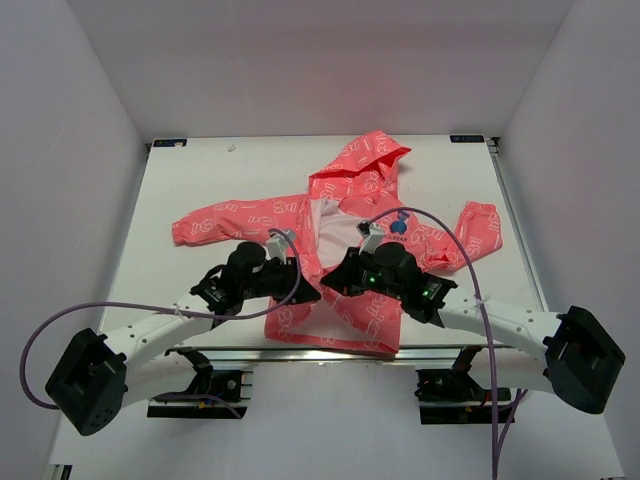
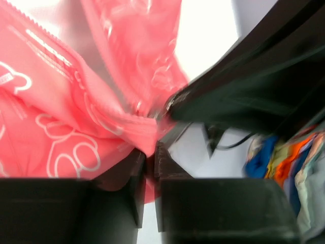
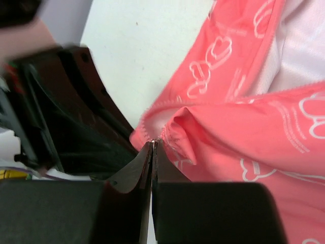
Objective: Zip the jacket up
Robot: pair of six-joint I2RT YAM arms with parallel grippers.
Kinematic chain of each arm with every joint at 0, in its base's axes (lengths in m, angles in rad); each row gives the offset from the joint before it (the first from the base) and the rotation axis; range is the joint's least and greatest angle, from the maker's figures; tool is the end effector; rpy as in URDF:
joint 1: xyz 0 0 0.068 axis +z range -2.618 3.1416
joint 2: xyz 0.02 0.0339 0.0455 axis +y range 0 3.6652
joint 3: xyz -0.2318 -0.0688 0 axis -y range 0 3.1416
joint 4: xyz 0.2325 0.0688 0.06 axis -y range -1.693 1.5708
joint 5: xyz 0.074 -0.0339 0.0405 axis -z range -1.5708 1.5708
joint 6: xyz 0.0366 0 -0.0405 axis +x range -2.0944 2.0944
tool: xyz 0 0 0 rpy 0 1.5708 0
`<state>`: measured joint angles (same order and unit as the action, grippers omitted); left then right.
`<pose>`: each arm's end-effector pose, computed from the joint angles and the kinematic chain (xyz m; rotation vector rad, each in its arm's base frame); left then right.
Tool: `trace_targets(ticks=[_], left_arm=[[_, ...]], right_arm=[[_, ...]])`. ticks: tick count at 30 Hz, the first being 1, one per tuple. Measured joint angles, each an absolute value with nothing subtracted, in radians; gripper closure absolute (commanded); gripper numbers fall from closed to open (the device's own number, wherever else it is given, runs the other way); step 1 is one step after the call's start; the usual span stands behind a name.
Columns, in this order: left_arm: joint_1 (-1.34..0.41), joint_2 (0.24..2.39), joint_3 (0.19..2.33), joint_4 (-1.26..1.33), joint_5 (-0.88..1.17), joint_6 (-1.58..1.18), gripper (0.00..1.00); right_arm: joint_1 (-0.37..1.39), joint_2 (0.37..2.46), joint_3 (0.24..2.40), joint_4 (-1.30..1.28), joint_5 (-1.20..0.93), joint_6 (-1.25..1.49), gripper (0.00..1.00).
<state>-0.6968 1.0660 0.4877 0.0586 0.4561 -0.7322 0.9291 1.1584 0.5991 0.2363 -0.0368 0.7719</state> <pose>0.1646 -0.1588 0.1865 0.2694 2.3101 -1.2800 0.1551 0.2098 0.2183 -0.1906 2.0694 1.1494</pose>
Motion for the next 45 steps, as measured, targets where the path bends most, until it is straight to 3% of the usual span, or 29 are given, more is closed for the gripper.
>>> trace_targets(ticks=[1, 6, 16, 20, 30, 35, 37, 38, 45], left_arm=[[-0.699, 1.071, 0.507, 0.012, 0.456, -0.715, 0.38], [-0.719, 1.088, 0.603, -0.242, 0.398, -0.662, 0.05], [-0.811, 0.998, 0.793, -0.471, 0.096, -0.565, 0.06], [-0.921, 1.023, 0.837, -0.496, -0.07, -0.537, 0.12], [-1.166, 1.257, 0.963, -0.513, -0.57, -0.505, 0.4], [-1.186, 1.282, 0.97, -0.488, -0.681, -0.479, 0.7], [-1.198, 1.282, 0.97, -0.478, -0.704, -0.47, 0.86], [-1.207, 1.282, 0.969, -0.471, -0.717, -0.463, 1.0], [-1.257, 1.283, 0.956, -0.438, -0.752, -0.414, 1.0]], right_arm=[[0.924, 1.158, 0.605, 0.239, -0.035, 0.769, 1.0], [0.89, 1.157, 0.657, 0.245, -0.028, 0.754, 1.0], [0.89, 1.214, 0.89, -0.033, 0.004, 0.741, 1.0], [0.89, 1.237, 0.928, -0.097, 0.004, 0.749, 1.0], [0.89, 1.251, 0.934, -0.171, -0.041, 0.784, 1.0], [0.89, 1.251, 0.934, -0.178, -0.039, 0.805, 1.0], [0.889, 1.251, 0.934, -0.178, -0.036, 0.811, 1.0], [0.887, 1.251, 0.934, -0.178, -0.033, 0.814, 1.0], [0.889, 1.267, 0.934, -0.129, 0.042, 0.908, 1.0]])
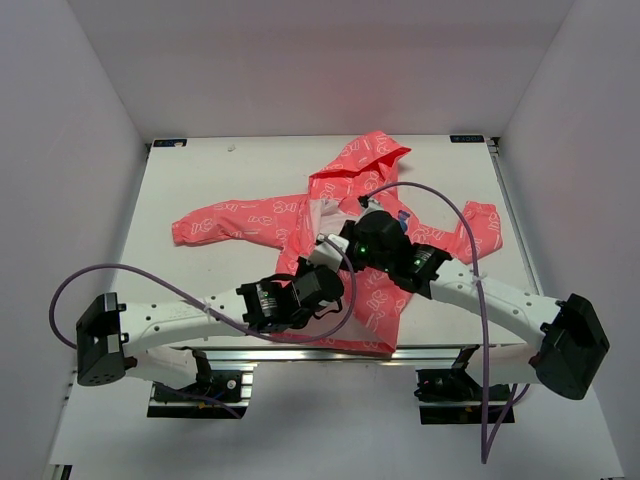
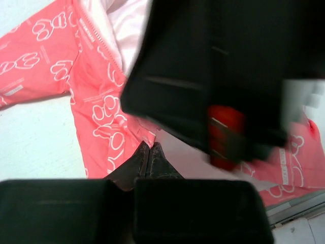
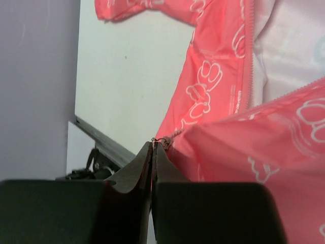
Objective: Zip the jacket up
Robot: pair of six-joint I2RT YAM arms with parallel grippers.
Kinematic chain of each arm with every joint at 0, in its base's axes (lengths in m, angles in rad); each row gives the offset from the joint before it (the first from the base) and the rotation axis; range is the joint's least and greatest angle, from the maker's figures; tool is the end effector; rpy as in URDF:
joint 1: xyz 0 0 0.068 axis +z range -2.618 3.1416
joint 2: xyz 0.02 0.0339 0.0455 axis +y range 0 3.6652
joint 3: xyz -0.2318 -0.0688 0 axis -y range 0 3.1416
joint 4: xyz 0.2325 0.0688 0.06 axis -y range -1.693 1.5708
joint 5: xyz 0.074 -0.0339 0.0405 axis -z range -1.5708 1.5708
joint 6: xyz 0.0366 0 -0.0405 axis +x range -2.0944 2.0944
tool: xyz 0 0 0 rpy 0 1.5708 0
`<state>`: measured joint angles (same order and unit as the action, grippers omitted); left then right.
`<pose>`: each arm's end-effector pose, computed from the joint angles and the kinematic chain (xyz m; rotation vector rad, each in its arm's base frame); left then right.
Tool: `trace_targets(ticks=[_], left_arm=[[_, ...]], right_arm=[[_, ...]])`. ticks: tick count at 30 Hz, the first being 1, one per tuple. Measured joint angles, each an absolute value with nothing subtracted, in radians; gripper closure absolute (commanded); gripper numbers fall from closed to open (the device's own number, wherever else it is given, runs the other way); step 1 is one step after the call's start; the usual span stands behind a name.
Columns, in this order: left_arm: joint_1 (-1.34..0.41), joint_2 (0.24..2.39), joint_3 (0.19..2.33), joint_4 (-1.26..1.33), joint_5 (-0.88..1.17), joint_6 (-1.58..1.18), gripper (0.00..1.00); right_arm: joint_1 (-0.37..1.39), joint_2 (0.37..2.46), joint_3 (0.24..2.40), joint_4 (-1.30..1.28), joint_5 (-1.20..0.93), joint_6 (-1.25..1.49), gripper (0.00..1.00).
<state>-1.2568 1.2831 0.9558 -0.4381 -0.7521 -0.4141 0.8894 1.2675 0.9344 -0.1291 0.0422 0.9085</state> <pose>0.1060 -0.2456 0.2481 0.5299 2.0352 -0.1058 0.1833 0.2235 0.2661 0.0500 2.2105 1.0422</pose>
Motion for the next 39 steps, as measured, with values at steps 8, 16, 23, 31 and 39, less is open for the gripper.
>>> trace_targets(ticks=[8, 16, 23, 31, 39], left_arm=[[-1.337, 1.273, 0.951, -0.411, -0.743, -0.409, 1.0], [-1.349, 1.141, 0.844, -0.355, -0.725, -0.393, 1.0], [-1.351, 1.085, 0.791, -0.321, -0.683, -0.406, 1.0], [-1.321, 1.089, 0.775, -0.345, -0.566, -0.452, 1.0], [-1.346, 1.036, 0.769, -0.466, -0.377, -0.56, 1.0]], right_arm=[[0.894, 1.367, 0.945, -0.107, 0.302, 0.887, 1.0], [0.899, 1.305, 0.826, 0.06, 0.292, 0.556, 1.0], [0.899, 1.222, 0.75, 0.16, 0.262, 0.408, 1.0], [0.89, 1.376, 0.804, 0.234, 0.253, 0.318, 1.0], [0.638, 1.685, 1.08, 0.308, 0.374, 0.247, 1.0]])
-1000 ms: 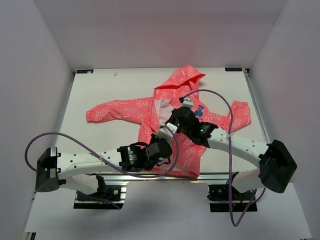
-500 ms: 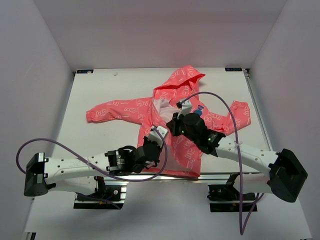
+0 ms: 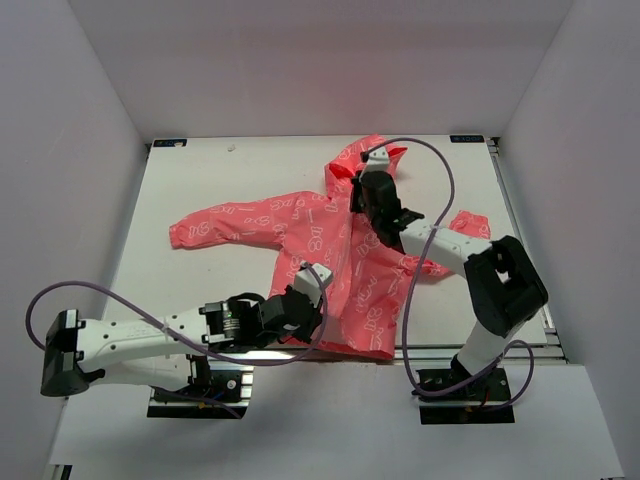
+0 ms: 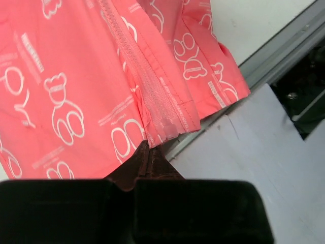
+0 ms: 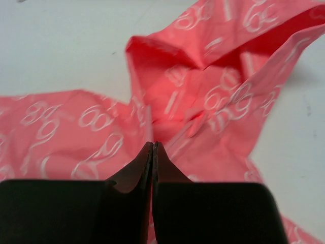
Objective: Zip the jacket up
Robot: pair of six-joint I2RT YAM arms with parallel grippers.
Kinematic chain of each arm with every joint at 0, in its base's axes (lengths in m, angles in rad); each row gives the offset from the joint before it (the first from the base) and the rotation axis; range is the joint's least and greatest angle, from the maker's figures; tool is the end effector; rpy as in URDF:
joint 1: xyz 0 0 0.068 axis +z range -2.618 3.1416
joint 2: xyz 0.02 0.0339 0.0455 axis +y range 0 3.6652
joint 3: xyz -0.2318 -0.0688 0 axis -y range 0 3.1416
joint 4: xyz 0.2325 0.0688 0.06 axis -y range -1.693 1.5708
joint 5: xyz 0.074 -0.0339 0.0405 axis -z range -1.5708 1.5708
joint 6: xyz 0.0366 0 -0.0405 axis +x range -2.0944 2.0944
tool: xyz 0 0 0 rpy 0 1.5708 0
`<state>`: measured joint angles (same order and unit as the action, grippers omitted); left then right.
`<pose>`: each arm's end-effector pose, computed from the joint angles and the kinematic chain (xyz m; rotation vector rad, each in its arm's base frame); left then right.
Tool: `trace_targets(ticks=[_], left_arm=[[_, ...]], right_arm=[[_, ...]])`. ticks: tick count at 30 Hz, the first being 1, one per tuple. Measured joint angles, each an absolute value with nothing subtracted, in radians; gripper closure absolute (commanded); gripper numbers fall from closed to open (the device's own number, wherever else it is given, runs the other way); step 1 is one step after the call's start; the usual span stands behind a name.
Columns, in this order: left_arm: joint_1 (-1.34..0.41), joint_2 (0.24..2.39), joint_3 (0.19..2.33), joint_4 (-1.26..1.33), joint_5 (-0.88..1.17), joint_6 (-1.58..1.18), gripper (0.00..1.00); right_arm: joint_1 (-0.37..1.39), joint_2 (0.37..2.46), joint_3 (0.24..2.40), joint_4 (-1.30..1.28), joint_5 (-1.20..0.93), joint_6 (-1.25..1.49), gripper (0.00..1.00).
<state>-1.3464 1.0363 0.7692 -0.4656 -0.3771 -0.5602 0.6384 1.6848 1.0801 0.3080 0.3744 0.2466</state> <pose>0.0626 -0.2137 0.2372 0.7008 2.2004 -0.5814 0.3092 0.2128 0.2294 -0.1050 1.8518 0.2676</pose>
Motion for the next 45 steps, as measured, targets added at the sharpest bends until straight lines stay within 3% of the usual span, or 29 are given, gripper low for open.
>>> trace_targets(ticks=[8, 15, 18, 19, 20, 21, 22, 23, 24, 29, 34, 37, 42, 45], left_arm=[[-1.335, 0.913, 0.764, -0.541, -0.385, -0.663, 1.0], [-1.316, 0.903, 0.736, -0.553, -0.47, -0.749, 1.0], [-1.311, 0.909, 0.715, -0.55, -0.48, -0.773, 1.0], [-1.312, 0.914, 0.712, -0.556, -0.479, -0.779, 1.0], [-1.313, 0.918, 0.711, -0.565, -0.473, -0.785, 1.0], [-1.321, 0.923, 0.711, -0.582, -0.454, -0.794, 0.96], [-1.335, 0.927, 0.71, -0.606, -0.434, -0.802, 0.73], [-1.345, 0.932, 0.71, -0.629, -0.422, -0.808, 0.42], [-1.354, 0.937, 0.712, -0.653, -0.408, -0.815, 0.02], [-1.362, 0.958, 0.758, -0.786, -0.433, -0.882, 0.02], [-1.319, 1.007, 0.883, -0.901, -0.548, -0.956, 0.02], [-1.116, 1.075, 0.984, -0.887, -0.562, -0.926, 0.02], [-0.604, 1.226, 1.1, -0.78, -0.477, -0.802, 0.02], [-0.453, 1.299, 1.191, -0.754, -0.448, -0.74, 0.02]], right_arm=[[0.555, 1.898, 1.3, 0.337, 0.41, 0.213, 1.0], [0.52, 2.177, 1.654, 0.249, 0.385, 0.192, 1.0], [0.511, 2.188, 1.664, 0.233, 0.313, 0.173, 1.0], [0.506, 2.181, 1.653, 0.242, 0.268, 0.164, 0.88], [0.499, 2.164, 1.624, 0.26, 0.228, 0.157, 0.68], [0.487, 2.139, 1.585, 0.275, 0.19, 0.148, 0.52], [0.468, 2.11, 1.546, 0.29, 0.151, 0.141, 0.11], [0.446, 2.074, 1.504, 0.305, 0.118, 0.137, 0.11], [0.426, 2.035, 1.463, 0.313, 0.089, 0.127, 0.11], [0.362, 1.781, 1.324, 0.279, 0.02, 0.146, 0.11], [0.385, 1.518, 1.28, 0.137, 0.087, 0.239, 0.11], [0.386, 1.338, 1.163, 0.061, 0.152, 0.295, 0.11], [0.326, 1.113, 0.978, -0.119, 0.255, 0.382, 0.1], [0.3, 1.051, 0.932, -0.263, 0.335, 0.413, 0.11]])
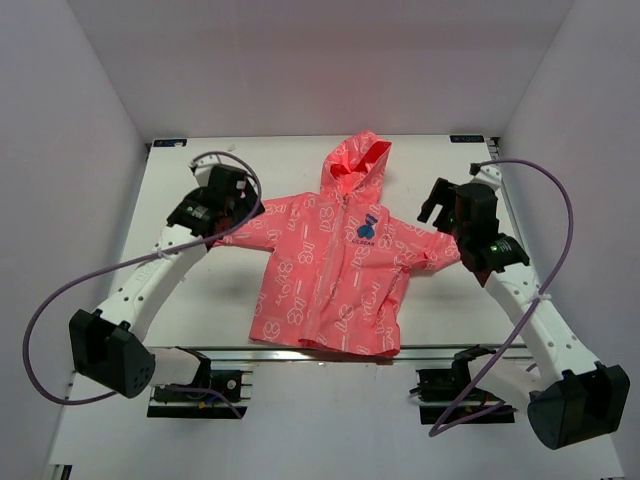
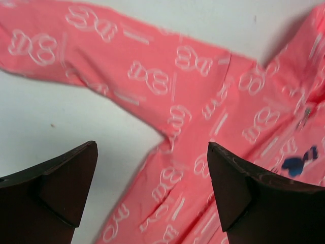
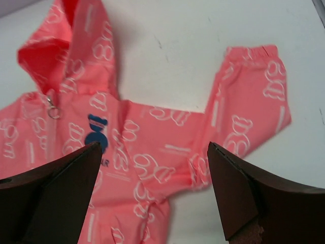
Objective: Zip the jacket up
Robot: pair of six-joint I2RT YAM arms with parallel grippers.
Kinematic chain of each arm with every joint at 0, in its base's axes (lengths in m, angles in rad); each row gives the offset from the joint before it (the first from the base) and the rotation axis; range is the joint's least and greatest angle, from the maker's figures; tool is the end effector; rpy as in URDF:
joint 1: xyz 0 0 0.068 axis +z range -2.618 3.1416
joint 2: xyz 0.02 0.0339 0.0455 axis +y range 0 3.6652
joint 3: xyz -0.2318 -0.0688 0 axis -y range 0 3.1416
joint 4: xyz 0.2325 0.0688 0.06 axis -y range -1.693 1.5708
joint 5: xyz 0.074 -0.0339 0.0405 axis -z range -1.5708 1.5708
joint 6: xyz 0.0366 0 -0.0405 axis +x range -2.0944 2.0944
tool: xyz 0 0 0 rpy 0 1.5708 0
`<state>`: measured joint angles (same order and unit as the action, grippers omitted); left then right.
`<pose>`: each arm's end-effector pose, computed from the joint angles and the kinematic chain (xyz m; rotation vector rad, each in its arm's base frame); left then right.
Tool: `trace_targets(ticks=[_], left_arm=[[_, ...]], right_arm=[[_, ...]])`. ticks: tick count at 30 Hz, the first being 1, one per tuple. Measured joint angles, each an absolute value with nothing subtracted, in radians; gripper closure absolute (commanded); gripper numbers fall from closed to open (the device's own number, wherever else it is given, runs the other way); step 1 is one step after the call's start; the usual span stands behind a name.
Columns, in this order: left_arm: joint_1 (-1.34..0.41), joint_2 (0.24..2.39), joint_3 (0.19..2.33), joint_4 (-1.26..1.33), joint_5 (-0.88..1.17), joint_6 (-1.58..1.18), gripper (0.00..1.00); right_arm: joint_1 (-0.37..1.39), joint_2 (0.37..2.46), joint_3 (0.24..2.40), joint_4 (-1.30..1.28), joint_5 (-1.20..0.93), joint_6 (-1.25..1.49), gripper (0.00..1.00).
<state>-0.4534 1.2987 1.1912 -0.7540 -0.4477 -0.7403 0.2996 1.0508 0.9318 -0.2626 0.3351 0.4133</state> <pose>0.2452 -0.1018 0.2903 -0.5244 2.2646 -0.0459 0.2363 0.0604 0.3062 0.3284 1.9049 0.1488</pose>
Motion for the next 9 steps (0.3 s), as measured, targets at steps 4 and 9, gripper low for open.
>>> trace_targets(ticks=[4, 9], left_arm=[[-0.345, 1.317, 1.245, -0.706, -0.427, -0.683, 0.02], [-0.329, 1.295, 1.213, -0.657, -0.453, -0.637, 0.02]], right_arm=[[0.301, 0.978, 0.87, -0.36, 0.403, 0.447, 0.11], [0.301, 0.849, 0.764, -0.388, 0.45, 0.464, 0.11]])
